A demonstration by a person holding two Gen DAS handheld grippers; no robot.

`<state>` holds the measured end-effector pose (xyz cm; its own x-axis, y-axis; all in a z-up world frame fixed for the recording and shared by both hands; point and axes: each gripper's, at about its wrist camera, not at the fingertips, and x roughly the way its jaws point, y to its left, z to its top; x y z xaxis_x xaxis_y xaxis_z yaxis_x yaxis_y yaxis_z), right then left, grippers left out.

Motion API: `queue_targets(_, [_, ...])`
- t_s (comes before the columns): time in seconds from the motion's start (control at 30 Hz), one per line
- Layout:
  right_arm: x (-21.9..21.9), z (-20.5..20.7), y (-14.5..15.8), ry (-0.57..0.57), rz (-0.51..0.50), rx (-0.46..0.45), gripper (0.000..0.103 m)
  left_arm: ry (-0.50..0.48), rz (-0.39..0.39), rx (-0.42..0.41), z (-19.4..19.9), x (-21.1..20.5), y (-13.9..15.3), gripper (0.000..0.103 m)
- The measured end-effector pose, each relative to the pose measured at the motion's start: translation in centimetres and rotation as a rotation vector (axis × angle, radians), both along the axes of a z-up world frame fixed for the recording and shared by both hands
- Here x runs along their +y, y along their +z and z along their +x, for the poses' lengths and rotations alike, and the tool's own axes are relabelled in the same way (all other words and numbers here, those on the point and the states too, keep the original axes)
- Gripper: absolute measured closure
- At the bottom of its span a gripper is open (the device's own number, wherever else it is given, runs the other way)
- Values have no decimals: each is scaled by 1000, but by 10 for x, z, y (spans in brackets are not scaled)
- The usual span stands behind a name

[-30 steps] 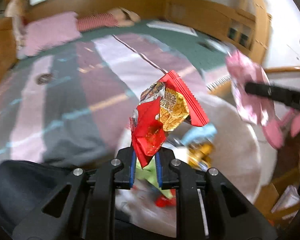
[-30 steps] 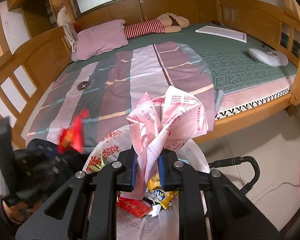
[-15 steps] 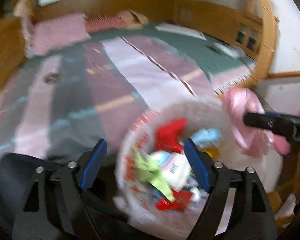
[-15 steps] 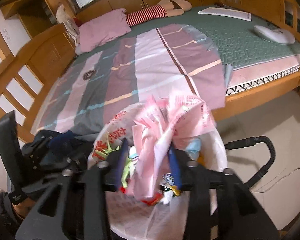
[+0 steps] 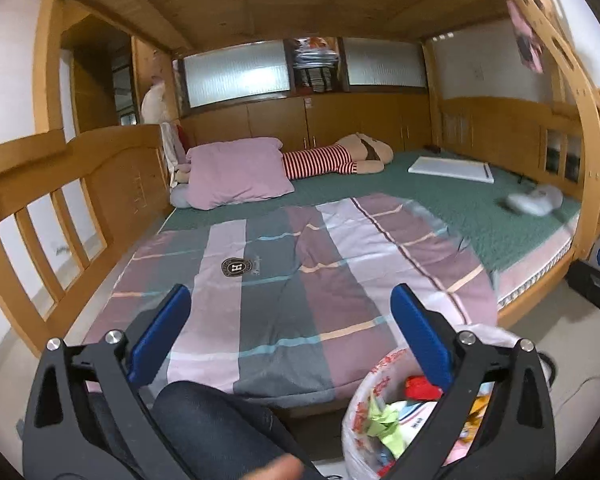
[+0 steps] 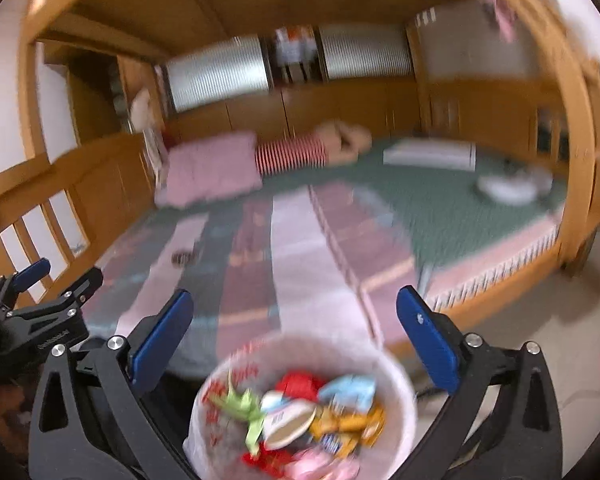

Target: Collect trash

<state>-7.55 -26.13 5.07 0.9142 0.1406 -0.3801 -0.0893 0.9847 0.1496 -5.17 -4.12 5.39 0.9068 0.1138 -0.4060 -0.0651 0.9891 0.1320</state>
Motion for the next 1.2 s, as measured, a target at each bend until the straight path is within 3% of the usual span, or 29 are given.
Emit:
queue_targets(0.23, [-1,4,10,11,18,71,3,-22,-78,30,-17,0,21,3])
queue_targets(0.5, [11,3,6,5,-42,87,3,-16,-73,40,-18,-3,20,3])
queue_targets(1.2, [16,6,2,-6,-58,99,3,-25,-79,60,-16,-3,17,3])
